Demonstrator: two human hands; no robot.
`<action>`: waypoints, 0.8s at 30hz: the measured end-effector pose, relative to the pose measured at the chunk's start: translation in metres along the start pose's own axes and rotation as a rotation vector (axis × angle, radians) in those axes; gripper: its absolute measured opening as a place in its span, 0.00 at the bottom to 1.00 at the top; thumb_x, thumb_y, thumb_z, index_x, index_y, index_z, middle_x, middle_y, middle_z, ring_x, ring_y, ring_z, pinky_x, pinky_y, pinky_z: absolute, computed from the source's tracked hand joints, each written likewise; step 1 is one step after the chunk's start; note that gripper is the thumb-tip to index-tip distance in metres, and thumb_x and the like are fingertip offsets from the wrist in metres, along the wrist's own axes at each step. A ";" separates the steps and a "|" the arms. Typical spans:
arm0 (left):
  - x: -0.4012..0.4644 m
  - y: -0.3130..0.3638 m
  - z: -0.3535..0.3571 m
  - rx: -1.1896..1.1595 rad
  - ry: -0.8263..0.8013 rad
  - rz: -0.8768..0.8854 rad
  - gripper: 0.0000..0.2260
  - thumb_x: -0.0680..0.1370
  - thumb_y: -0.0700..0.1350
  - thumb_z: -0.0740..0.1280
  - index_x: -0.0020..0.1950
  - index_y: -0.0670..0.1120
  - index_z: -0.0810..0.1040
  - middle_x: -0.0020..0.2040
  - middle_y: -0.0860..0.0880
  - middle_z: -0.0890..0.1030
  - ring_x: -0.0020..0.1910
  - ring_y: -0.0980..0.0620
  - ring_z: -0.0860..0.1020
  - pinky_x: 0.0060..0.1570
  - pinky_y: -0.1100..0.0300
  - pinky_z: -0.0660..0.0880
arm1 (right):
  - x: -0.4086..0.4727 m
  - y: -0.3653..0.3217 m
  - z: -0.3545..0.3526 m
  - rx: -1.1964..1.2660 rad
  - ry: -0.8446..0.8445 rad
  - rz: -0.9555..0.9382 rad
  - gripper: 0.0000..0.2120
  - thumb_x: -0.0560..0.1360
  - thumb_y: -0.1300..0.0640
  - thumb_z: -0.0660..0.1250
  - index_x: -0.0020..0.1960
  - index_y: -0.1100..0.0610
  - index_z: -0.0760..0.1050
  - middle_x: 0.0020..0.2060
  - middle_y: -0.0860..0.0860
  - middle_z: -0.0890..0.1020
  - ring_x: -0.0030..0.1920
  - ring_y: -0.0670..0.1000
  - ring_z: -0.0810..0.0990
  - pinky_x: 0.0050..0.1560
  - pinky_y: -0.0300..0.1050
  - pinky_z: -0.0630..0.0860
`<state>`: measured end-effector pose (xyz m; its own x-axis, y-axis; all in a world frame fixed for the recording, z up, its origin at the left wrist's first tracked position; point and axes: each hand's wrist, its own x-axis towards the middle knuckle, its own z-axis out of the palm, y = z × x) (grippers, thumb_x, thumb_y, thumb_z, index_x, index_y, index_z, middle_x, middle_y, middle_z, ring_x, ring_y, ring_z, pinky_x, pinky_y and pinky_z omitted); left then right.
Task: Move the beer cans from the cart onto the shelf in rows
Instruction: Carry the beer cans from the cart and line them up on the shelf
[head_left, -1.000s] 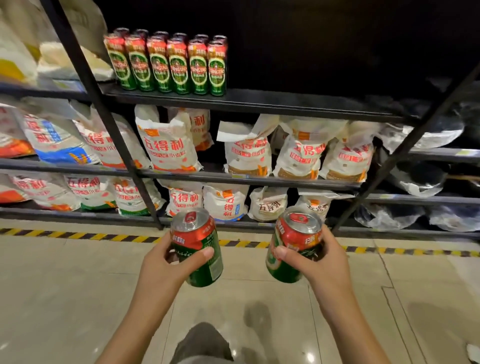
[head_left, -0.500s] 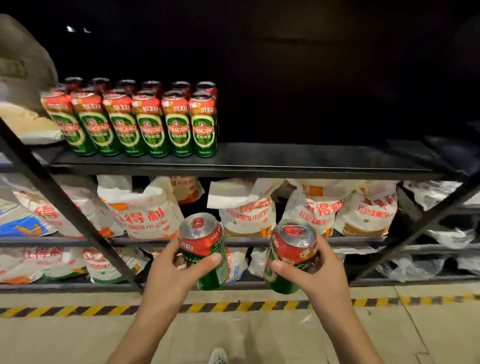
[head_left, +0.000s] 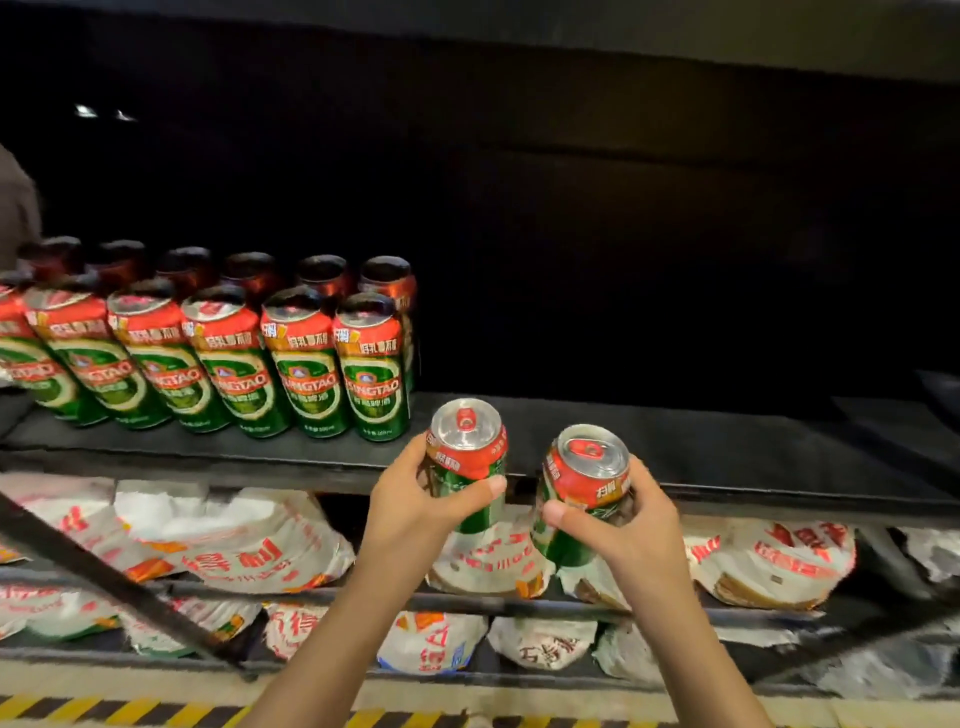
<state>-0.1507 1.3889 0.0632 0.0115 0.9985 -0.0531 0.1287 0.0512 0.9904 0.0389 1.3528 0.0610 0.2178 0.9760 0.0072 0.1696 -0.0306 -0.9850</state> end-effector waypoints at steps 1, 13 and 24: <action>0.013 0.003 0.006 -0.008 0.009 0.012 0.25 0.61 0.52 0.77 0.56 0.56 0.76 0.50 0.60 0.82 0.49 0.66 0.78 0.48 0.70 0.72 | 0.016 -0.001 -0.001 -0.002 -0.016 -0.017 0.28 0.62 0.58 0.79 0.59 0.50 0.75 0.50 0.47 0.83 0.49 0.42 0.81 0.47 0.34 0.78; 0.110 -0.012 0.035 -0.035 0.173 0.028 0.23 0.66 0.47 0.78 0.59 0.52 0.76 0.51 0.56 0.82 0.50 0.61 0.79 0.51 0.65 0.75 | 0.142 0.014 0.019 -0.020 -0.117 -0.068 0.24 0.64 0.59 0.78 0.57 0.53 0.75 0.50 0.49 0.83 0.49 0.43 0.82 0.50 0.37 0.79; 0.142 -0.027 0.034 0.026 0.279 -0.028 0.20 0.64 0.52 0.78 0.50 0.48 0.75 0.49 0.48 0.81 0.48 0.52 0.79 0.52 0.54 0.77 | 0.173 0.026 0.045 0.005 -0.127 -0.118 0.30 0.64 0.63 0.78 0.62 0.55 0.72 0.53 0.48 0.81 0.52 0.42 0.81 0.50 0.33 0.77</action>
<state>-0.1187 1.5292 0.0250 -0.2655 0.9633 -0.0400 0.1500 0.0822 0.9853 0.0381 1.5306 0.0289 0.0735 0.9921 0.1016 0.1817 0.0868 -0.9795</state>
